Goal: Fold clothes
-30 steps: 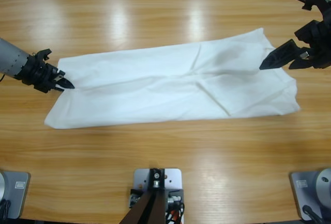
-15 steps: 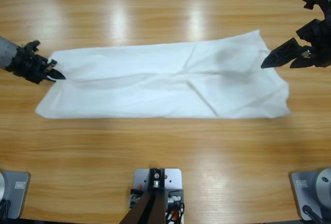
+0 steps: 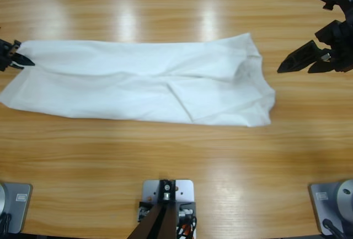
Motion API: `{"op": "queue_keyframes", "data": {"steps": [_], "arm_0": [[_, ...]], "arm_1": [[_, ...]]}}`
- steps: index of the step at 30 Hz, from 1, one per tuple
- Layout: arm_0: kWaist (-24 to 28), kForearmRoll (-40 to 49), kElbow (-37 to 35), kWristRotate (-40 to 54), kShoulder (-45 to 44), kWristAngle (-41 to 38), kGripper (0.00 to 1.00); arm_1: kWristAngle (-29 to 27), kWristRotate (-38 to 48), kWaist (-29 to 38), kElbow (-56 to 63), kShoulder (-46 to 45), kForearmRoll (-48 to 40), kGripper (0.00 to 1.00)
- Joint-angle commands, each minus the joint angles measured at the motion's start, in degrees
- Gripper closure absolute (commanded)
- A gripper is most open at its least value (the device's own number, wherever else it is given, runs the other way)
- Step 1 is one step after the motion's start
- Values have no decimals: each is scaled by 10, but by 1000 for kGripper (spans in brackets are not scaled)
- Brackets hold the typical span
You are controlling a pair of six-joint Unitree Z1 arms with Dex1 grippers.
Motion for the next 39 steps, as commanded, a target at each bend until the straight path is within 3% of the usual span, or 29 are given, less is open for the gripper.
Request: {"op": "queue_keyframes", "data": {"steps": [1,7,26,33,39], "arm_0": [[10,86,-70,24,-12,7,1000],[-37,143,-133,21,-16,6,1000],[-355,211,-361,-103,110,2,1000],[-434,261,-484,-121,191,1,1000],[-493,339,-649,-127,288,-3,1000]], "arm_1": [[17,-8,-10,26,25,-24,0],[21,-8,-10,35,29,-40,4],[25,-6,-10,70,0,-62,4],[25,-5,-10,81,-14,-65,4],[29,-5,-14,86,-26,-63,4]]}}
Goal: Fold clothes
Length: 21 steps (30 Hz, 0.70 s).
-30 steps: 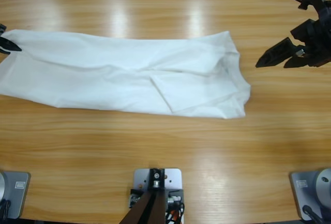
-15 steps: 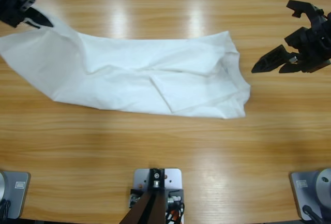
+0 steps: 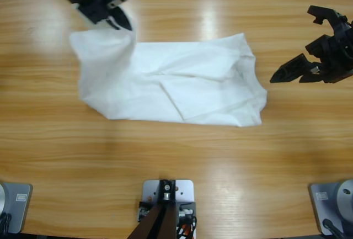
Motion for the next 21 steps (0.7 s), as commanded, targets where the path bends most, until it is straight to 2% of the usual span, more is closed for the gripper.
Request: {"op": "queue_keyframes", "data": {"steps": [1,9,16,21], "arm_0": [[-74,97,-195,-12,156,-4,1000],[-105,213,-461,-18,297,-17,1000],[-135,222,-553,-23,351,-31,1000],[-137,223,-602,-17,335,-27,1000]], "arm_1": [[12,-5,-14,23,-25,-6,4],[21,-5,-15,31,-38,-7,4],[25,-3,-15,37,-46,-7,4],[27,1,-15,39,-47,-9,4]]}}
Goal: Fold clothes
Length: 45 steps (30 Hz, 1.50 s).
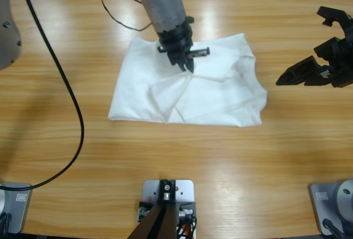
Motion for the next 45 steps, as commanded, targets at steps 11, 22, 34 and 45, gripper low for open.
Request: {"op": "queue_keyframes", "data": {"steps": [11,22,34,45], "arm_0": [[-15,22,-311,25,19,-59,1000],[-19,-11,-326,45,18,-82,1000],[-15,-16,-331,60,3,-74,0],[52,91,-315,116,-139,-13,0]], "arm_1": [[17,7,-3,14,-23,-6,4],[18,7,-1,13,-28,0,4],[22,7,6,15,-31,4,4],[53,49,53,27,13,-85,9]]}}
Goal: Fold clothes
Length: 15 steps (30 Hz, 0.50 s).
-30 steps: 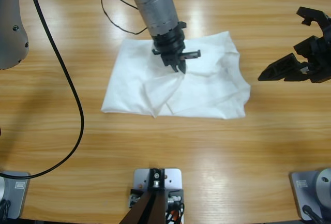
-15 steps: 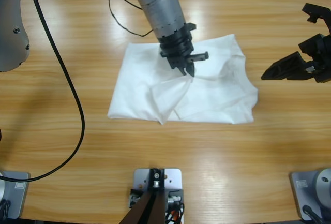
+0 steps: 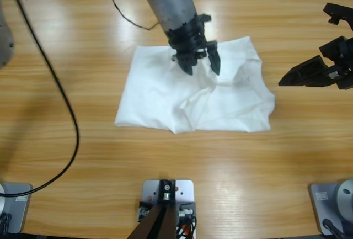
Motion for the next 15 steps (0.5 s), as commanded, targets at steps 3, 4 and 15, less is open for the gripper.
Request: {"op": "queue_keyframes", "data": {"steps": [3,4,15], "arm_0": [[103,97,-245,33,-159,42,0],[111,97,-202,40,-177,45,0],[147,97,118,85,-286,109,0]], "arm_1": [[23,59,66,23,82,-127,11],[22,64,73,21,100,-146,13],[-68,94,168,-82,282,-171,23]]}}
